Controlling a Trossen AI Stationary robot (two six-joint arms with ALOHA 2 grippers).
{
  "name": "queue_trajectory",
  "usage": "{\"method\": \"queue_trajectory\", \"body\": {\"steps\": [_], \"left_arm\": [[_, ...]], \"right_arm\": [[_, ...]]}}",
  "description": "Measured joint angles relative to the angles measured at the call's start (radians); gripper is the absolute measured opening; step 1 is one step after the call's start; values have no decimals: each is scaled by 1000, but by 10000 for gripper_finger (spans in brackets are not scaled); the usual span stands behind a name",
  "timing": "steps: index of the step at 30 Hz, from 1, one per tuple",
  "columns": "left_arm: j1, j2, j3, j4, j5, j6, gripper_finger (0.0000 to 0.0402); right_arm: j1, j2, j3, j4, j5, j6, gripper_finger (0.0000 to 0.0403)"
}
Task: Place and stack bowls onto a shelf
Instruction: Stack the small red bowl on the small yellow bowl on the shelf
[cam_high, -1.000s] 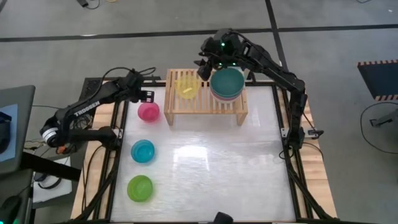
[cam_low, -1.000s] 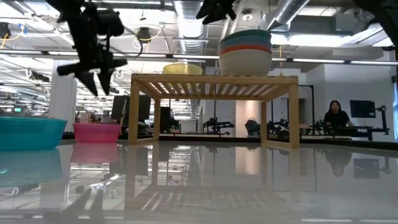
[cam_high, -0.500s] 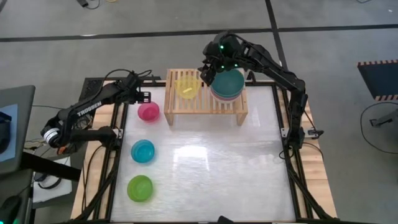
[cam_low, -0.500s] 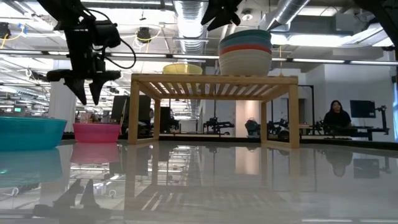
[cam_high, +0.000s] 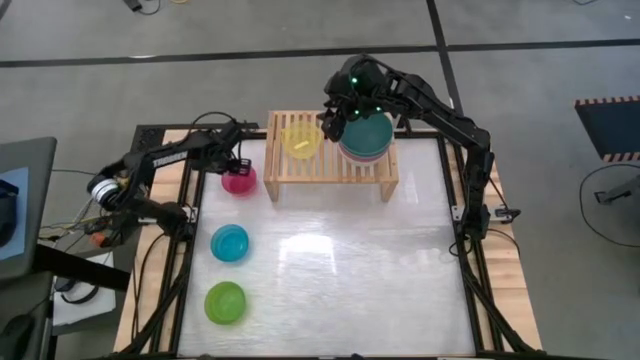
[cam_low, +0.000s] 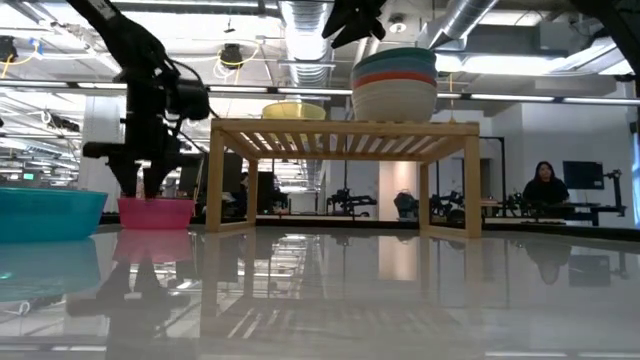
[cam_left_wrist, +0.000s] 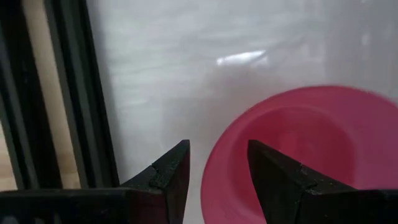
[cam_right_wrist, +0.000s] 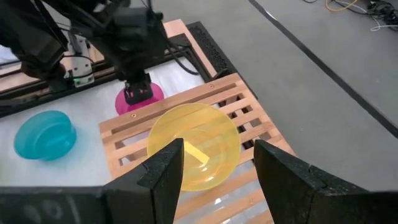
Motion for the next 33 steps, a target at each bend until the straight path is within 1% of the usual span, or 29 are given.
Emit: {"method": "queue_trajectory", "body": {"steps": [4,6,9,13,15,18,20,24,26,30,33], "left_arm": [[0,55,0,1,0,21,144],[0,74,0,6,3,33,134],[0,89,0,24,17,52,97],[2,89,0,40,27,87,22],[3,88,2,40,23,102,9],[3,76,14,-9,21,113,8],[2,47,35,-54,3,114,3],[-14,-49,90,-158,-93,104,0],[-19,-108,133,-203,-121,102,0],[-42,-228,223,-214,-123,103,0],[-77,-306,293,-159,-92,146,0]], "right_arm": [[1,0,0,-38,0,1,221],[1,0,0,-56,1,6,221],[1,0,0,-70,3,18,221],[1,0,0,-72,3,33,221],[1,0,0,-72,3,34,221],[1,-7,0,-76,4,42,221],[1,-19,0,-77,4,43,221],[1,-49,0,-74,4,51,221],[-4,-62,0,-74,4,66,221],[-6,-90,0,-94,6,93,221],[-5,-117,0,-136,62,117,221]]}}
